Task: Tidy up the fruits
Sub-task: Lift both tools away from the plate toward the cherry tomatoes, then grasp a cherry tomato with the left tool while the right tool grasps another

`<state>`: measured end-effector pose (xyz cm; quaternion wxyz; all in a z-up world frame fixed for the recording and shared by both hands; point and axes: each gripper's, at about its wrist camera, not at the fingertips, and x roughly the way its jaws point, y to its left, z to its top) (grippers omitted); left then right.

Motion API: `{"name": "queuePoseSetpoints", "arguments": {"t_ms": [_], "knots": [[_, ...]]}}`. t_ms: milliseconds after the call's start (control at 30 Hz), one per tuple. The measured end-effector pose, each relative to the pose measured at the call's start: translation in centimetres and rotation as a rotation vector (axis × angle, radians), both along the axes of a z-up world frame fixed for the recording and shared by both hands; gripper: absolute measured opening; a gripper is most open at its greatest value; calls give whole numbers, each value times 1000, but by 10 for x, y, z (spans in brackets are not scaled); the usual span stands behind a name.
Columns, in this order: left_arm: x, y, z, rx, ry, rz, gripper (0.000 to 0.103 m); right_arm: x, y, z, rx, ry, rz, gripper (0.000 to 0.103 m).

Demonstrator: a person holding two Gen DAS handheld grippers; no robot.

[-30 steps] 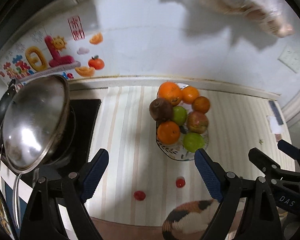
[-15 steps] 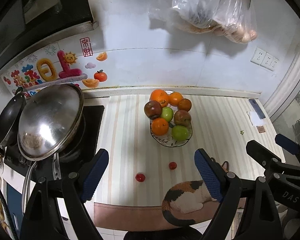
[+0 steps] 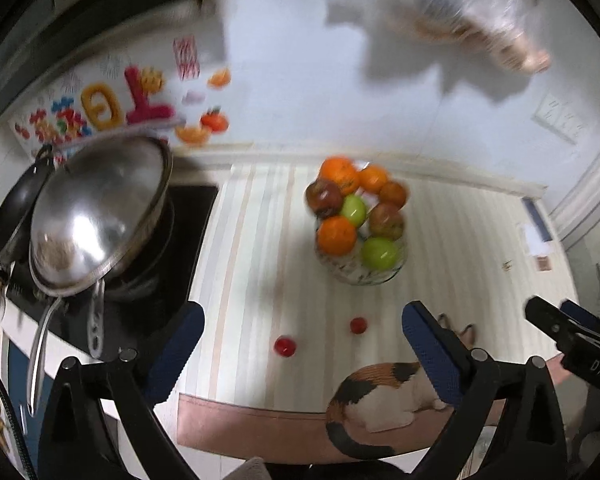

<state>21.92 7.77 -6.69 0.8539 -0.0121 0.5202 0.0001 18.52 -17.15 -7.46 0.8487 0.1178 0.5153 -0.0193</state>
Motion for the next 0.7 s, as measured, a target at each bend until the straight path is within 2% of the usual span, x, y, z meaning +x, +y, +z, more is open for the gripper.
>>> {"name": "queuePoseSetpoints", "arguments": {"t_ms": [100,167,200,333,533,700], "knots": [[9,3,-35,19,71,19,102,9,-16,-48,35,102,-18,98],[15,7,-62,33,128,40,101,16,-18,-81,85,162,-6,88],[18,10,-76,39,159,54,101,21,-15,-98,113,180,11,77],[27,23,-126,65,272,111,101,41,4,-145,208,232,73,62],[33,38,-173,77,348,148,101,77,63,-189,207,279,214,61],[34,42,-190,53,381,148,97,95,99,-218,156,330,287,61]]}}
